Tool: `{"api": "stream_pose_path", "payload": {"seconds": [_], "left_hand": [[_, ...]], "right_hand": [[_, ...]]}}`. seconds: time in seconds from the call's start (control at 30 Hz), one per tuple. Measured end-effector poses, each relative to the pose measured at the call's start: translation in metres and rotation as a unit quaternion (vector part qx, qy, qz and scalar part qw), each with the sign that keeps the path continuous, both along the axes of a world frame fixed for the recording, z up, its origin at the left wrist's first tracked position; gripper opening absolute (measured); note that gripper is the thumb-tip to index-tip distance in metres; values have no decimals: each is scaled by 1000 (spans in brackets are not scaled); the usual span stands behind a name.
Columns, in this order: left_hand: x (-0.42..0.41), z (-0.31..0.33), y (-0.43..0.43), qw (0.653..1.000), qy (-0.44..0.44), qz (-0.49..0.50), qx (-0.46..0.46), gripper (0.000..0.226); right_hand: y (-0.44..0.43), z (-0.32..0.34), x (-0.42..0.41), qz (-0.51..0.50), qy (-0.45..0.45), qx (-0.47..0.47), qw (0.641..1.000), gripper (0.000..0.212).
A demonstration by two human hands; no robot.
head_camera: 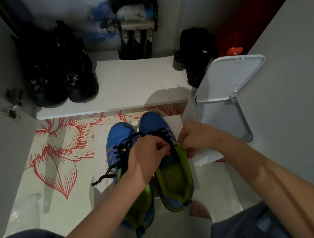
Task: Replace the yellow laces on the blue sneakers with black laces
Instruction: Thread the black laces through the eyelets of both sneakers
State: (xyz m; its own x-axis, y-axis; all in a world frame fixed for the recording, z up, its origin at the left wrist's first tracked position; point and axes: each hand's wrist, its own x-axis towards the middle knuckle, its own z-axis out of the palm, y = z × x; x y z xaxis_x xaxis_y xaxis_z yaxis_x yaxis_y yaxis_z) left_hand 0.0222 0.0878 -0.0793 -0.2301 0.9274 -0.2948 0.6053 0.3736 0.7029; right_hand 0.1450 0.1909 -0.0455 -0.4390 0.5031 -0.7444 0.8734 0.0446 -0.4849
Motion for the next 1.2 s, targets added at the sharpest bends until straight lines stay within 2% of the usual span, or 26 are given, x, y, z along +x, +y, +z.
{"api": "stream_pose_path", "payload": {"seconds": [0.13,0.33,0.53,0.73,0.77,0.83,0.87,0.93,1.0,1.03,1.07,1.1,1.13,1.2], "left_hand": [[4,-5,0,1000,6,9,2,14],[9,-8,1,999,40,6,31,18],[14,-10,2,996,69,-4,54,21],[13,-7,5,994,97,-7,52,21],[10,-3,5,992,109,3,63,22],[1,14,6,975,196,20,101,23],[-6,22,5,965,238,25,106,23],[-21,35,2,971,231,46,35,26],[-29,38,-1,976,185,26,-115,38],[-29,36,-3,969,177,-4,-171,45],[-27,32,-5,964,168,-24,-204,50],[-24,27,-6,964,157,-31,-212,54],[-21,25,-7,966,149,-31,-209,55],[-19,23,-6,970,145,-27,-195,52]], "right_hand": [[5,-2,7,-28,23,-30,999,25],[3,-2,5,-26,35,-23,999,24],[7,-2,13,-40,64,-73,994,20],[8,-8,17,-66,85,-58,993,5],[9,-7,18,-85,92,-51,991,5],[13,1,19,-131,111,-1,985,7],[16,7,20,-155,125,40,979,9],[21,18,17,-232,209,78,947,8],[23,31,14,-329,343,9,880,9],[23,36,12,-363,398,-26,842,11],[23,37,10,-378,428,-35,820,13],[22,38,7,-373,428,-18,823,14],[22,36,6,-338,397,28,853,15],[18,31,5,-156,247,140,946,21]]}}
